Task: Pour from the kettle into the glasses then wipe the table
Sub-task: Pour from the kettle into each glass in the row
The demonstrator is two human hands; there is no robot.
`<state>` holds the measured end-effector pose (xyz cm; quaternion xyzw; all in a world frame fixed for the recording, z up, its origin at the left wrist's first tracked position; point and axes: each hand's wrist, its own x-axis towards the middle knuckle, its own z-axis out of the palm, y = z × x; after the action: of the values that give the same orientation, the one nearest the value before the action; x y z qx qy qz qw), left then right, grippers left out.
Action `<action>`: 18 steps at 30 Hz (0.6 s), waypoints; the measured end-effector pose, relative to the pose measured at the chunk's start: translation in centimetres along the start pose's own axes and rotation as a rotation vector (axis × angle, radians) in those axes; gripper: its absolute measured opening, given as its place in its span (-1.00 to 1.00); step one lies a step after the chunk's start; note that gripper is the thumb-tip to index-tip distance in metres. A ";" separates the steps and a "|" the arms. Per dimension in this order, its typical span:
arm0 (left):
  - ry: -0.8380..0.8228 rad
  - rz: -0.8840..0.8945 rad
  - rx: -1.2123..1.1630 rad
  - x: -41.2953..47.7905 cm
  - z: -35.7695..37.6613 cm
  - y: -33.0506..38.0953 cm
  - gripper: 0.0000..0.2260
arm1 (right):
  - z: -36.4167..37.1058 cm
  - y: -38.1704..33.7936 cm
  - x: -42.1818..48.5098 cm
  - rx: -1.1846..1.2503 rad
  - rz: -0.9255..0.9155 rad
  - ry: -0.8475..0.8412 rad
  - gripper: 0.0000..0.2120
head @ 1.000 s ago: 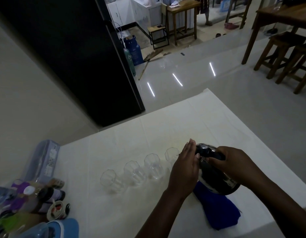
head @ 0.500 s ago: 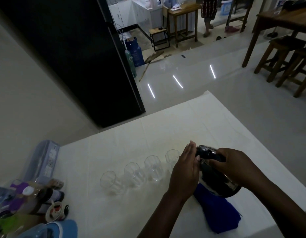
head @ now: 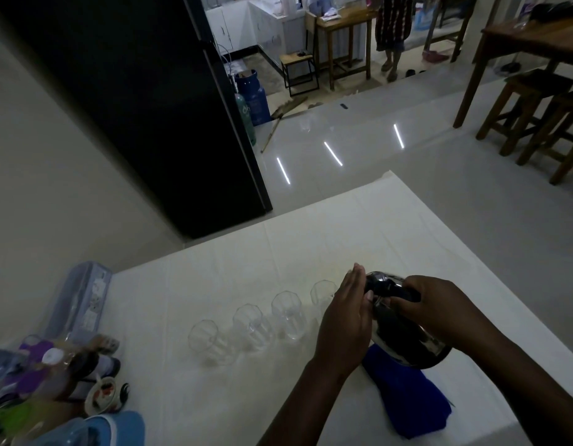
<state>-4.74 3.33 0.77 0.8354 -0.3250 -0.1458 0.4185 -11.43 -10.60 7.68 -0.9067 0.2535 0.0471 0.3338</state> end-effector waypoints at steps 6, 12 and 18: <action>0.008 -0.007 -0.026 -0.1 -0.2 0.1 -0.49 | 0.1 -0.1 0.2 -0.019 -0.008 0.003 -0.89; -0.001 -0.013 -0.034 -0.1 -0.1 -0.1 -0.45 | 0.1 -0.1 0.1 -0.019 -0.009 0.001 -0.89; 0.001 -0.016 -0.031 -0.1 -0.2 0.0 -0.40 | 0.1 -0.2 0.1 -0.037 -0.015 -0.002 -0.90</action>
<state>-4.69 3.54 0.91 0.8314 -0.3160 -0.1539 0.4303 -11.21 -10.48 7.64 -0.9145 0.2455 0.0501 0.3177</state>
